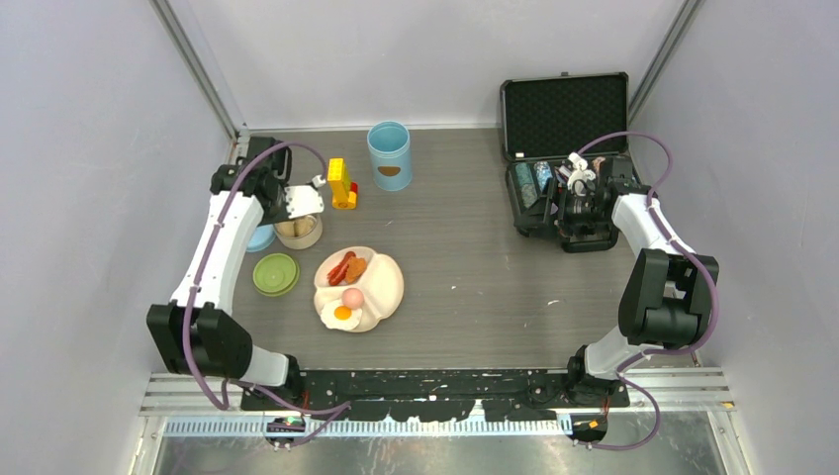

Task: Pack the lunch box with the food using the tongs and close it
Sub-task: Place the fake food in the packing box, then pick up the fake food from the plate.

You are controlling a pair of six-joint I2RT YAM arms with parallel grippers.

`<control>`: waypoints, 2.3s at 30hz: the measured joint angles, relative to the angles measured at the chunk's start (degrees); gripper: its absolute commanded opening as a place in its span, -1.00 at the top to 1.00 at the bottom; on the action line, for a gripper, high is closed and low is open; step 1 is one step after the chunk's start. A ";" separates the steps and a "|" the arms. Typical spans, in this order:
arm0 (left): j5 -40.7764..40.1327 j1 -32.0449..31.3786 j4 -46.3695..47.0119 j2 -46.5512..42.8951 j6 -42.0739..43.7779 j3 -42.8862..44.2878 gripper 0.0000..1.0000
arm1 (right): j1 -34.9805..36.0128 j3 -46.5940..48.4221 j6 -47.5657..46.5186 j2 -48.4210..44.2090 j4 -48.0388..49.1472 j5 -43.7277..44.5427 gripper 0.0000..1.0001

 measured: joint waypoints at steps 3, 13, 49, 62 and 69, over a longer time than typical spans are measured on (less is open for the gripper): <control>0.28 0.35 3.32 2.36 2.16 0.00 0.99 | 0.00 -0.07 0.00 0.02 0.02 0.00 -0.56; -1.01 0.46 9.81 8.02 6.08 0.00 0.96 | -0.28 -0.09 0.00 0.02 0.02 0.02 -0.55; 3.54 2.64 2.47 6.12 3.02 6.62 0.15 | -0.63 -0.09 0.00 0.02 0.00 -0.31 -0.56; 19.15 -4.87 -14.99 -11.15 -7.34 1.90 0.05 | -0.63 -0.09 -0.02 0.04 0.00 -0.31 -0.56; 21.92 -12.70 -19.19 -15.32 -11.19 -5.31 0.01 | -0.63 -0.09 -0.02 0.04 0.00 -0.31 -0.55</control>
